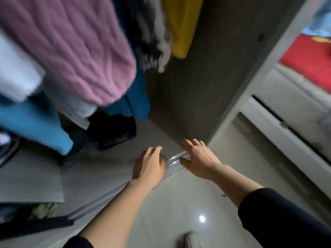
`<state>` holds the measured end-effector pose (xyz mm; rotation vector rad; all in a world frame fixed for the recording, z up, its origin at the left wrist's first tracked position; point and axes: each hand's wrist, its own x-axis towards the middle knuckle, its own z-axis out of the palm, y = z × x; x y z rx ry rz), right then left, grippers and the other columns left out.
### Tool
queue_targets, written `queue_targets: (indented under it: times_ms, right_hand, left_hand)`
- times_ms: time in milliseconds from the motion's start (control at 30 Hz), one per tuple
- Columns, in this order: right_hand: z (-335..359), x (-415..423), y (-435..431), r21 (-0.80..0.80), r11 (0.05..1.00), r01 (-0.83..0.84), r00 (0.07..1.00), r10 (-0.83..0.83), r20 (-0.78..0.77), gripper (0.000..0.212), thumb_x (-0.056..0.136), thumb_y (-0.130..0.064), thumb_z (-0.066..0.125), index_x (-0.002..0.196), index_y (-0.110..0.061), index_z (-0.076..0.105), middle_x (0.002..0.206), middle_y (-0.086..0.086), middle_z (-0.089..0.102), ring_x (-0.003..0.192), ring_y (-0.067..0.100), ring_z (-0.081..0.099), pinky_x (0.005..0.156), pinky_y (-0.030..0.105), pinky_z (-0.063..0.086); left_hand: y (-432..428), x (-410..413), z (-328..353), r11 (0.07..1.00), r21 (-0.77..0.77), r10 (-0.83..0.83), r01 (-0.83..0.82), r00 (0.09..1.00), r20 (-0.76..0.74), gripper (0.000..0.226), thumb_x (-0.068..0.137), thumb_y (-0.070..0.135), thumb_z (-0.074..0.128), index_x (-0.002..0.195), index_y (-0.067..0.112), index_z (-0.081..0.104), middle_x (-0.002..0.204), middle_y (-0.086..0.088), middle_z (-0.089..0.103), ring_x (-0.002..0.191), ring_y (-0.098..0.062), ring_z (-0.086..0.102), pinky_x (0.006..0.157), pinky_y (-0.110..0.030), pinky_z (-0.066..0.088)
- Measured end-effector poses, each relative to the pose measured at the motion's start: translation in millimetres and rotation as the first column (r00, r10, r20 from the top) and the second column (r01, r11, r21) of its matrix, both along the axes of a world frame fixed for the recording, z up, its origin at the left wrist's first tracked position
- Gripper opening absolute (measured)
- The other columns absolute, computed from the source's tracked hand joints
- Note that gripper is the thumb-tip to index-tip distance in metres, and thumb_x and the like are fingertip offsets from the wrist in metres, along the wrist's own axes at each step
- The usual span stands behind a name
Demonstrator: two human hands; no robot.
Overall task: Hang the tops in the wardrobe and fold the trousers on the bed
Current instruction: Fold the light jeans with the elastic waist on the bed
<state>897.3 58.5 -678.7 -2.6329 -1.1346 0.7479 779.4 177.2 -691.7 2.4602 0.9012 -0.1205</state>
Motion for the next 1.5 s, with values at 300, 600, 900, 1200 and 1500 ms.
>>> queue_targets:
  times_ms: [300, 600, 900, 1200, 1500]
  right_hand:
    - [234, 11, -170, -0.012, 0.932, 0.361, 0.932, -0.361, 0.024, 0.07, 0.09, -0.042, 0.057, 0.148, -0.018, 0.026, 0.141, 0.009, 0.042, 0.13, 0.03, 0.037, 0.104, 0.041, 0.038]
    - [291, 80, -348, 0.048, 0.751, 0.659, 0.751, -0.66, 0.009, 0.07, 0.09, -0.037, 0.058, 0.149, -0.019, 0.024, 0.14, 0.009, 0.042, 0.129, 0.029, 0.038, 0.104, 0.039, 0.037]
    - [290, 197, -544, -0.011, 0.612, 0.791, 0.612, -0.791, -0.012, 0.07, 0.091, -0.037, 0.056, 0.15, -0.017, 0.023, 0.144, 0.01, 0.038, 0.131, 0.03, 0.038, 0.106, 0.04, 0.037]
    - [267, 320, -648, -0.063, 0.554, 0.83, 0.552, -0.832, -0.051, 0.068, 0.092, -0.033, 0.054, 0.15, -0.014, 0.023, 0.145, 0.014, 0.039, 0.129, 0.031, 0.039, 0.102, 0.039, 0.038]
    - [194, 482, -689, -0.142, 0.51, 0.848, 0.488, -0.857, -0.164, 0.067, 0.094, -0.034, 0.051, 0.15, -0.013, 0.02, 0.149, 0.013, 0.035, 0.134, 0.03, 0.035, 0.105, 0.036, 0.035]
  left_hand:
    - [-125, 68, 209, 0.953, -0.058, -0.296, 0.297, 0.955, 0.034, 0.037, 0.094, 0.022, 0.045, 0.131, 0.017, 0.05, 0.132, -0.009, 0.05, 0.121, -0.029, 0.043, 0.103, -0.034, 0.034]
    - [-300, 210, 279, 0.787, -0.013, -0.615, 0.616, 0.787, 0.05, 0.041, 0.095, 0.027, 0.042, 0.135, 0.02, 0.045, 0.137, -0.006, 0.046, 0.128, -0.026, 0.038, 0.104, -0.037, 0.036]
    - [-513, 345, 289, 0.652, -0.081, -0.758, 0.754, 0.652, -0.023, 0.043, 0.095, 0.025, 0.04, 0.137, 0.017, 0.042, 0.139, -0.007, 0.044, 0.129, -0.026, 0.038, 0.104, -0.042, 0.037]
    - [-598, 472, 265, 0.633, -0.127, -0.773, 0.763, 0.633, -0.051, 0.044, 0.095, 0.026, 0.039, 0.138, 0.017, 0.041, 0.142, -0.006, 0.042, 0.131, -0.023, 0.036, 0.106, -0.037, 0.033]
    - [-647, 644, 187, 0.616, -0.183, -0.787, 0.766, 0.597, -0.155, 0.038, 0.094, 0.022, 0.041, 0.131, 0.017, 0.047, 0.136, -0.008, 0.045, 0.126, -0.027, 0.039, 0.103, -0.036, 0.035]
